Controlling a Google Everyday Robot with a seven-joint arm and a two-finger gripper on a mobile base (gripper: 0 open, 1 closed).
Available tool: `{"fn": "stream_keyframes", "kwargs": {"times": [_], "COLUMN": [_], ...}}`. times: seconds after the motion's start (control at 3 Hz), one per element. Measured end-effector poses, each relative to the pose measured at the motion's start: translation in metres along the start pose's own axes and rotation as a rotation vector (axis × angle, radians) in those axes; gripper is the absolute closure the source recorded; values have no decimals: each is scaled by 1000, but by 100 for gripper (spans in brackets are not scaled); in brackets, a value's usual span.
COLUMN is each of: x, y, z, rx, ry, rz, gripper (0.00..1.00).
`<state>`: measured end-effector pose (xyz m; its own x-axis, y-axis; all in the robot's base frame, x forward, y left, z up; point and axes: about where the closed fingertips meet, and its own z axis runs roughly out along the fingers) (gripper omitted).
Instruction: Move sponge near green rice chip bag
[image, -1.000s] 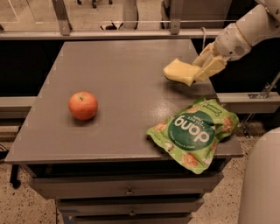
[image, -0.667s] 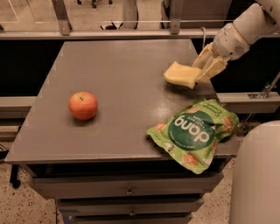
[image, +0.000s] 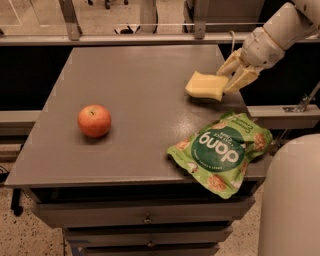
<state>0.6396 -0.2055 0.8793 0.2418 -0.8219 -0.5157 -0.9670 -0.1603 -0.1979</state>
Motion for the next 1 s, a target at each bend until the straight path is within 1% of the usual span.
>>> {"fn": "stream_keyframes", "kwargs": {"times": [0.33,0.67,1.0], "x": [-8,-13,-13], "y": [8,18,32], "z": [-1,-5,-16], "rx": [-23,-41,-45], "ry": [8,23,38], "rz": [-32,-46,-36], "gripper": [13,0,0]}}
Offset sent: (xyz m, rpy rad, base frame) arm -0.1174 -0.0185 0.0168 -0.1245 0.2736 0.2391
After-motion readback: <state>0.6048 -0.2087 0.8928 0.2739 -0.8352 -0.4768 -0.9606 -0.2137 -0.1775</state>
